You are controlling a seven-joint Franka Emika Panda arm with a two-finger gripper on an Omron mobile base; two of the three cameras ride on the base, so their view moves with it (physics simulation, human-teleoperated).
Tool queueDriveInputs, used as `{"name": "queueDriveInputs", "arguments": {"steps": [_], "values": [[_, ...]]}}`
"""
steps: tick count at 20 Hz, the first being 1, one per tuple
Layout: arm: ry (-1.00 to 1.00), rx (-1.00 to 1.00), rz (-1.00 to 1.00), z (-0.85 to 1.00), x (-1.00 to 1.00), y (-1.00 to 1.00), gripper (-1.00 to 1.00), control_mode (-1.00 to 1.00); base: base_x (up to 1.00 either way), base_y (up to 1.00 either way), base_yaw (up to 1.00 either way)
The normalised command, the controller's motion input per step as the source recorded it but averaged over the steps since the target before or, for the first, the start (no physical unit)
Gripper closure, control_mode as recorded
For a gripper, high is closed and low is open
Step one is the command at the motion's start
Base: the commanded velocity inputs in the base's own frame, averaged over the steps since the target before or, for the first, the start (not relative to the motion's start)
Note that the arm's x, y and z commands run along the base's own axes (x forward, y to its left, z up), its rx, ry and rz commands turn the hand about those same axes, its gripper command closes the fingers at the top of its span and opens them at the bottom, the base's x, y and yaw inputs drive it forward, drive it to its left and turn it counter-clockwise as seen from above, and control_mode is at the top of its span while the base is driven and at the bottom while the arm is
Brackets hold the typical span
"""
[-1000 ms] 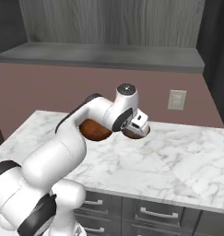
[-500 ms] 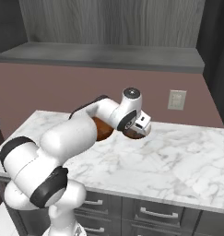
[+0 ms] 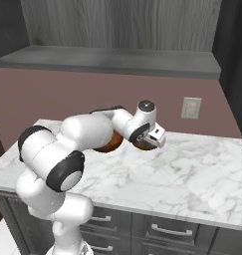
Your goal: Pick up the bowls on the counter and stack them on top of one another in the open cabinet. Place the smaller bowl on top of the larger bowl.
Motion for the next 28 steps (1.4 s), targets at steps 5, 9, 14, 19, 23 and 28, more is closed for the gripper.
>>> {"name": "queueDriveInputs", "arguments": {"steps": [5,9,14,19,23,28], "values": [[0.0,0.0,-0.03,-0.3,0.45,-0.19,-1.0,-1.0,0.0,0.0,0.0],[0.0,0.0,-0.03,-0.32,0.43,-0.17,-1.0,-1.0,0.0,0.0,0.0],[0.0,0.0,0.0,-0.32,0.26,-0.17,-1.0,-1.0,0.0,0.0,0.0],[0.0,0.01,0.0,-0.01,0.0,-0.01,-1.0,-1.0,0.0,0.0,0.0],[0.0,0.14,0.02,-0.16,0.01,-0.27,-1.0,-1.0,0.0,0.0,0.0],[0.0,0.05,0.0,-0.05,0.01,-0.08,-1.0,-1.0,0.0,0.0,0.0]]}}
